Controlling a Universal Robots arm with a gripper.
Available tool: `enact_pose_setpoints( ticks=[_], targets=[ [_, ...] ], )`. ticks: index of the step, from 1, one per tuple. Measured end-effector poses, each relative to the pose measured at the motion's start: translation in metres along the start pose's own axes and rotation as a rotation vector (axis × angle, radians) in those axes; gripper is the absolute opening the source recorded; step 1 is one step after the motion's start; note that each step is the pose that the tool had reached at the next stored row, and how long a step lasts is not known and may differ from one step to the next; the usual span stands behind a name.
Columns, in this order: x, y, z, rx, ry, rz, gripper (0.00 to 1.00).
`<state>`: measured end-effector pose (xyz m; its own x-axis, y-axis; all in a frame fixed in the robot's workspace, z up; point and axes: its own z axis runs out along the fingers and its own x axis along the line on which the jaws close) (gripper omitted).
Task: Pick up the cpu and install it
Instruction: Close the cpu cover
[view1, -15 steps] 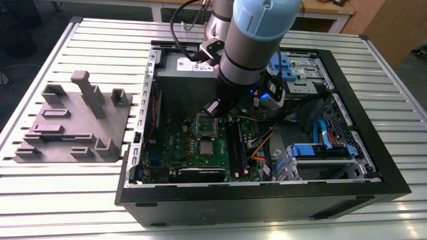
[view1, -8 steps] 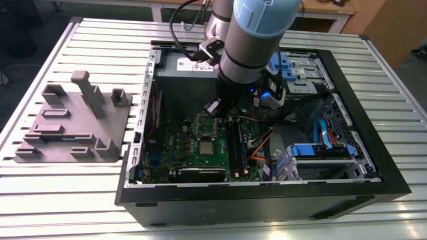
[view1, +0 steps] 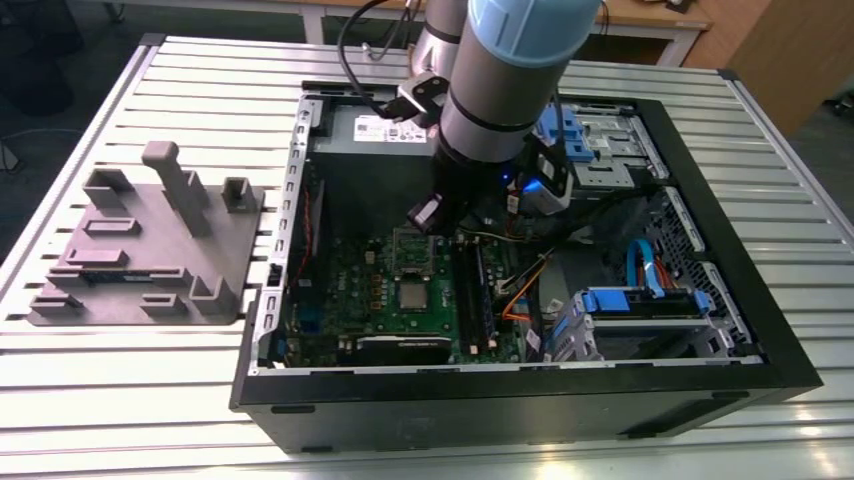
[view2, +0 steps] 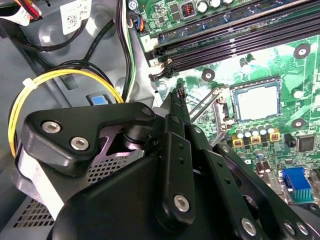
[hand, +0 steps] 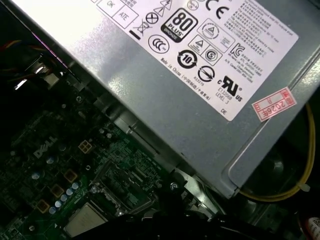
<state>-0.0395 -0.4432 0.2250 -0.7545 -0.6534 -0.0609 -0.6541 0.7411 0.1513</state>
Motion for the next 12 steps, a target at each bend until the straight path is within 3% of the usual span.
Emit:
enact_pose_setpoints(
  ticks=[12],
  targets=[
    [0.0001, 0.0009, -0.0037, 0.0012, 0.0047, -0.018, 0.1]
  ],
)
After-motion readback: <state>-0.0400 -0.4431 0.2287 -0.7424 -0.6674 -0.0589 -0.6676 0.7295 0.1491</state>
